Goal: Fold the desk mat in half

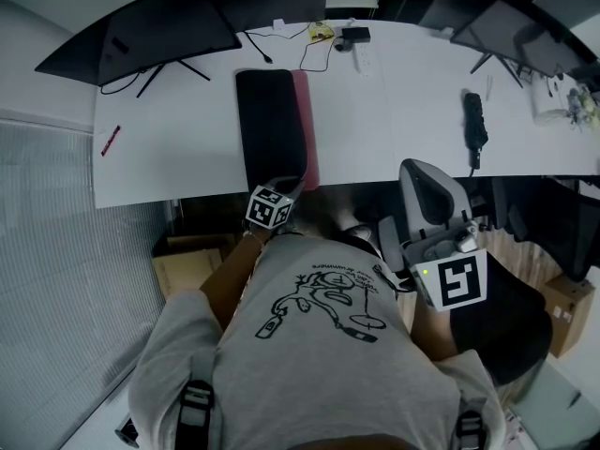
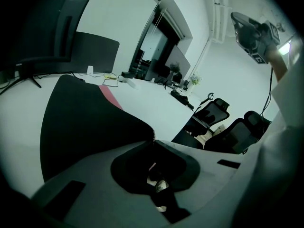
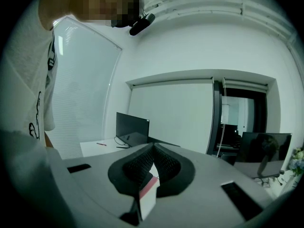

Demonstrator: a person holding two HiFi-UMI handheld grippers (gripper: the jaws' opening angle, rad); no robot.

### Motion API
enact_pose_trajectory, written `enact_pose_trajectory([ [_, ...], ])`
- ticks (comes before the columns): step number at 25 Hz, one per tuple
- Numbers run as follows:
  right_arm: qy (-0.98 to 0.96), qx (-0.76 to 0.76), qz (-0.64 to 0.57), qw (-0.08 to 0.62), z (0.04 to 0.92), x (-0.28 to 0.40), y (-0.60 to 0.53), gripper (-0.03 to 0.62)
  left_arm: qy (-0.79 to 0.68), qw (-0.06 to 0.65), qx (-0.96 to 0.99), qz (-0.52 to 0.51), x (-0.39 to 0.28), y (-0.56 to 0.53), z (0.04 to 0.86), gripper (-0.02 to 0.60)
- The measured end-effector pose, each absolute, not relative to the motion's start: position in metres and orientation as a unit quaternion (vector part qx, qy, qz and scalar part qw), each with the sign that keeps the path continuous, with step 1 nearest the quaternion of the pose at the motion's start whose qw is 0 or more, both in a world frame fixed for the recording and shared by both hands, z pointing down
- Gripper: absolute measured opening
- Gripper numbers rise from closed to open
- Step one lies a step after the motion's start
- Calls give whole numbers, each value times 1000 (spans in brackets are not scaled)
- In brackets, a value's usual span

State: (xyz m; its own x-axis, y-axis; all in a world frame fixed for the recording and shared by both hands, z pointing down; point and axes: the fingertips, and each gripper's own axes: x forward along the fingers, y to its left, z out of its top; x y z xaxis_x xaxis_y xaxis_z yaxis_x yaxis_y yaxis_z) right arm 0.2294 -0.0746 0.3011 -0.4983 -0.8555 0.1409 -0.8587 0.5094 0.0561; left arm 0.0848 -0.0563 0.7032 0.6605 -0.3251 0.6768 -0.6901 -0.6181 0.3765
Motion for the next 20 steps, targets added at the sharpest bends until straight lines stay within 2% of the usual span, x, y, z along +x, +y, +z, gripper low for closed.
enact_pose_trajectory([
  [20, -858, 507, 13, 80, 303, 240, -76, 9, -268, 317, 860, 297, 105, -55, 712, 32],
])
